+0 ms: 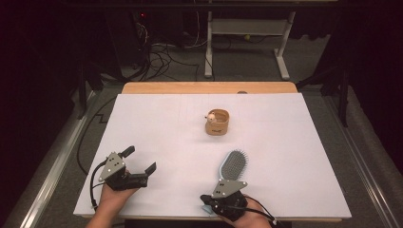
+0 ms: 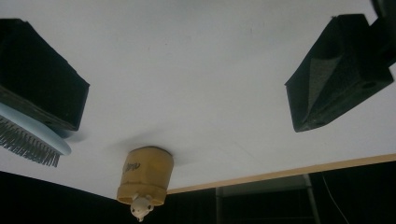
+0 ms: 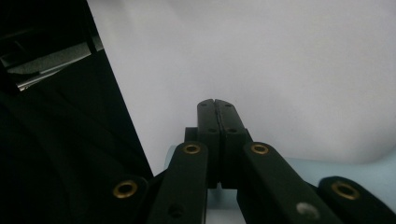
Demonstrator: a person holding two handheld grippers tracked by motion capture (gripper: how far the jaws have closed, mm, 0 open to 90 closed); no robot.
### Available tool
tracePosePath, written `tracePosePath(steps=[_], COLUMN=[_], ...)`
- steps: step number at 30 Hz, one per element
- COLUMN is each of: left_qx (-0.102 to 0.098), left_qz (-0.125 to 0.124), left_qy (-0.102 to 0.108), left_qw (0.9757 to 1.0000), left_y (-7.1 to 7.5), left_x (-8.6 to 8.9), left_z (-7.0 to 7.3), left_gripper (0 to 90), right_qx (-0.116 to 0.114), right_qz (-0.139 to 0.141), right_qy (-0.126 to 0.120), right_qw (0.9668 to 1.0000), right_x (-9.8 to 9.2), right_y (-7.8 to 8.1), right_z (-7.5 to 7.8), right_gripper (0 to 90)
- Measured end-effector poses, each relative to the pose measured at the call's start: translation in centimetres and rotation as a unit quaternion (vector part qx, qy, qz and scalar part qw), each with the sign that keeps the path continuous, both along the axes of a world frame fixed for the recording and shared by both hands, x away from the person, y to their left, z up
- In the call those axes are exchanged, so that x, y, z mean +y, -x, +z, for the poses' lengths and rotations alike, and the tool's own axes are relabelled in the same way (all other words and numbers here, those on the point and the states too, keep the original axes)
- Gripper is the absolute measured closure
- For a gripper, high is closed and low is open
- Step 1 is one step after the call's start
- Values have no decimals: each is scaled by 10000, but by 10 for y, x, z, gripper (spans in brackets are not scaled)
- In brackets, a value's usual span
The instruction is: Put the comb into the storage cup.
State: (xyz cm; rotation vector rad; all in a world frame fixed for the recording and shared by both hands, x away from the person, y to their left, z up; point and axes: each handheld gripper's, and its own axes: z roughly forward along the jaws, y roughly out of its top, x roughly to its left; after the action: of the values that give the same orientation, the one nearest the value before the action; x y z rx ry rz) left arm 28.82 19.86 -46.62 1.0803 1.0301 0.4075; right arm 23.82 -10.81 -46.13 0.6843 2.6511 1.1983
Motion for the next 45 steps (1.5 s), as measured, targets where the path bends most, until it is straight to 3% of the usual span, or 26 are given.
tracePosePath(steps=[10, 19, 31, 45], left_qx=[6, -1, 21, 22], left_qz=[0, 13, 19, 25], left_qy=[-57, 3, 30, 25], left_qw=[10000, 10000, 10000, 10000], left_y=[0, -1, -2, -2], left_x=[1, 2, 2, 1], left_z=[-1, 0, -1, -2], left_gripper=[3, 3, 3, 3], right_qx=[-15, 90, 9, 105], right_qz=[-16, -141, -53, -286], right_qy=[268, 323, 614, 733], right_qw=[9996, 9993, 9981, 9968], right_x=[-12, -40, -41, -68], right_y=[4, -4, -2, -10], right_z=[2, 7, 7, 9], right_gripper=[900, 900, 900, 900])
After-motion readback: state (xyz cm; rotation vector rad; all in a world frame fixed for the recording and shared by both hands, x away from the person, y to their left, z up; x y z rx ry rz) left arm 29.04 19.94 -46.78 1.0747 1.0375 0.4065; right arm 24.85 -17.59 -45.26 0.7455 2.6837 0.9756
